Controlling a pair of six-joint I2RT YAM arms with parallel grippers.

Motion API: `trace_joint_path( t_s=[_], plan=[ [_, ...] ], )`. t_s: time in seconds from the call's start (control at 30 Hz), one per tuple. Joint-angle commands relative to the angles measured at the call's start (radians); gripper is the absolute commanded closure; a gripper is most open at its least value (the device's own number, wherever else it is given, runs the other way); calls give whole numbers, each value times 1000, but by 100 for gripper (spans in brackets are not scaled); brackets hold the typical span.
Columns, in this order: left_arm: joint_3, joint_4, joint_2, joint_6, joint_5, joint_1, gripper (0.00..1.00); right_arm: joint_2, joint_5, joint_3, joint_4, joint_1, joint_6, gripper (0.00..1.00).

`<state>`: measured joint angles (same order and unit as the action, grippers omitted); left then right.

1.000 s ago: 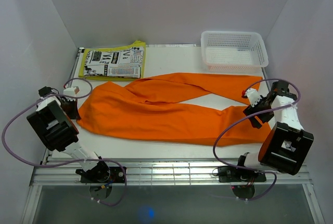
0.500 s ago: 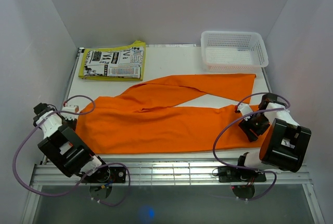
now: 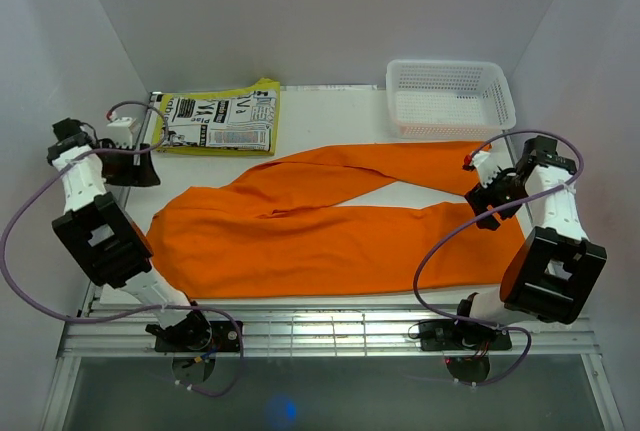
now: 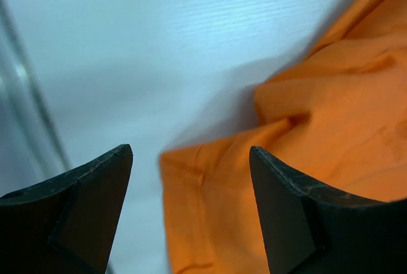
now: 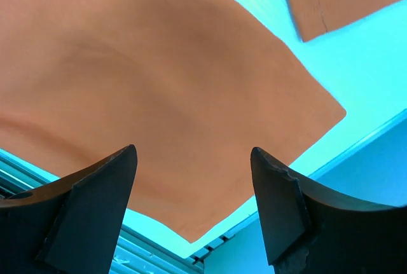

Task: Fold and stack the trousers
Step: Flatten the trousers out

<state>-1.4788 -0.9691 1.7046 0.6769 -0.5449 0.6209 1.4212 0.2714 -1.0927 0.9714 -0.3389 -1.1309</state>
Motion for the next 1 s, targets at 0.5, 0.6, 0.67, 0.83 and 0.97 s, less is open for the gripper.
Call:
trace_joint_path(
  t_s=[0.5, 0.6, 0.67, 0.83, 0.97],
  plan=[
    [92, 50, 198, -191, -61, -240, 45, 39, 114, -52, 84, 14, 62, 22],
    [34, 55, 172, -198, -81, -242, 74, 44, 126, -70, 87, 15, 68, 23],
    [-40, 66, 136, -198, -90, -245, 100, 38, 127, -76, 92, 15, 68, 23],
    [-118, 95, 15, -168, -142, -277, 100, 5, 135, -70, 95, 14, 60, 24],
    [-49, 96, -78, -155, -161, -334, 100, -4, 147, -70, 99, 15, 60, 25]
  ],
)
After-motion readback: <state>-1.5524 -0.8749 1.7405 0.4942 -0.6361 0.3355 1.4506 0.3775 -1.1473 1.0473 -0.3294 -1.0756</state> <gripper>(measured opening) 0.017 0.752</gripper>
